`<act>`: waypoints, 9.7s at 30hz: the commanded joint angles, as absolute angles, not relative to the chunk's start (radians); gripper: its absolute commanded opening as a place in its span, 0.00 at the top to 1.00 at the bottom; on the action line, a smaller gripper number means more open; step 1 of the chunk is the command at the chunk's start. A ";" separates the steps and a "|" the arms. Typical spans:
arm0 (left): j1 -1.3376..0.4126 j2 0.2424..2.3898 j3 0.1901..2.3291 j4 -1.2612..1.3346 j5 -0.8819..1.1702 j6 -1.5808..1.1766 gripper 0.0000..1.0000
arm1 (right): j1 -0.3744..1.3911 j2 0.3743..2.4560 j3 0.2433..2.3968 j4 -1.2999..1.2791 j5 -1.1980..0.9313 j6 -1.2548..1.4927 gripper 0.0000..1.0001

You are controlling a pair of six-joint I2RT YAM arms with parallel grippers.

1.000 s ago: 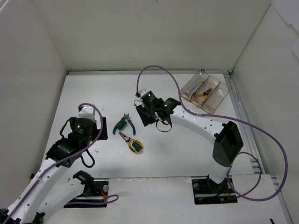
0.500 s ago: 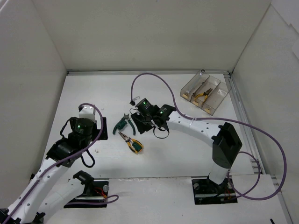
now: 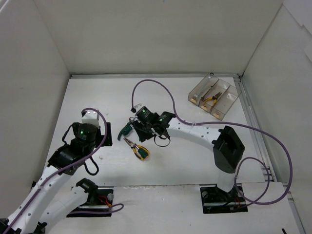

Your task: Sort the tools into containers

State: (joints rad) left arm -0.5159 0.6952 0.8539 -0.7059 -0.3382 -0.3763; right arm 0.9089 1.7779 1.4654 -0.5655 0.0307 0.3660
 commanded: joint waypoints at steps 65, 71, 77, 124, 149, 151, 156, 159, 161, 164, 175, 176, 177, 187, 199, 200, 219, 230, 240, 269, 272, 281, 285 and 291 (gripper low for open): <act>-0.509 0.692 0.865 -0.664 -0.333 -0.377 0.00 | 0.672 1.760 1.494 -0.419 0.457 0.462 1.00; -0.509 0.692 0.865 -0.664 -0.330 -0.376 0.00 | 0.548 1.686 1.479 -0.420 0.498 0.410 1.00; -0.509 0.698 0.867 -0.663 -0.327 -0.373 0.00 | 0.422 1.632 1.476 -0.425 0.560 0.339 1.00; -0.509 0.772 0.873 -0.673 -0.350 -0.368 0.00 | -0.012 2.146 2.028 -0.687 0.727 0.216 1.00; -0.509 0.773 0.876 -0.676 -0.359 -0.370 0.00 | -0.023 2.129 2.060 -0.764 0.704 0.226 1.00; -0.509 0.772 0.874 -0.678 -0.360 -0.371 0.00 | -0.025 2.126 2.065 -0.764 0.709 0.218 1.00; -0.509 0.764 0.873 -0.676 -0.364 -0.371 0.00 | -0.023 2.085 2.048 -0.764 0.704 0.222 1.00; -0.509 0.758 0.873 -0.676 -0.364 -0.371 0.00 | -0.023 2.068 2.046 -0.764 0.709 0.213 1.00; -0.509 0.756 0.873 -0.676 -0.362 -0.371 0.00 | -0.023 2.066 2.048 -0.764 0.722 0.192 1.00; -0.509 0.756 0.873 -0.673 -0.359 -0.370 0.00 | -0.021 2.066 2.045 -0.764 0.735 0.169 1.00; -0.509 0.750 0.873 -0.673 -0.354 -0.370 0.00 | -0.002 2.092 2.020 -0.765 0.750 0.138 1.00; -0.509 0.750 0.873 -0.673 -0.354 -0.370 0.00 | 0.002 2.101 2.023 -0.765 0.749 0.138 1.00; -0.509 0.750 0.873 -0.673 -0.356 -0.370 0.00 | 0.006 2.106 2.031 -0.767 0.747 0.137 1.00; -0.509 0.752 0.874 -0.678 -0.362 -0.373 0.00 | 0.015 2.203 2.098 -0.782 0.762 0.118 1.00; -0.509 0.761 0.876 -0.678 -0.360 -0.373 0.00 | 0.060 2.241 2.149 -0.790 0.744 0.118 0.91; -0.509 0.759 0.877 -0.678 -0.359 -0.371 0.00 | 0.063 2.246 2.149 -0.788 0.741 0.120 0.90; -0.509 0.761 0.877 -0.678 -0.354 -0.374 0.00 | 0.068 2.273 2.152 -0.790 0.721 0.152 0.79; -0.509 0.753 0.876 -0.676 -0.351 -0.373 0.00 | 0.098 2.186 2.160 -0.788 0.641 0.167 0.51; -0.509 0.729 0.876 -0.672 -0.347 -0.376 0.00 | 0.167 1.982 2.109 -0.788 0.565 0.167 0.31; -0.509 0.712 0.865 -0.664 -0.318 -0.377 0.00 | 0.888 1.621 1.480 -0.637 0.210 0.498 0.59; -0.509 0.712 0.867 -0.667 -0.319 -0.382 0.00 | 0.943 1.654 1.456 -0.621 0.212 0.560 0.60; -0.509 0.686 0.861 -0.667 -0.328 -0.391 0.00 | 1.023 1.770 1.396 -0.520 0.167 0.647 0.64; -0.509 0.698 0.864 -0.664 -0.318 -0.384 0.00 | 1.026 1.813 1.431 -0.508 0.164 0.652 0.65; -0.509 0.701 0.864 -0.663 -0.318 -0.382 0.00 | 1.034 1.908 1.520 -0.509 0.182 0.686 0.63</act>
State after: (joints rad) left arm -0.5159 0.6903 0.8539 -0.7055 -0.3153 -0.3790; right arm 1.0279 1.8938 1.4456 -0.5571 0.1558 0.6411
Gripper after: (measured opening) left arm 0.996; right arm 0.369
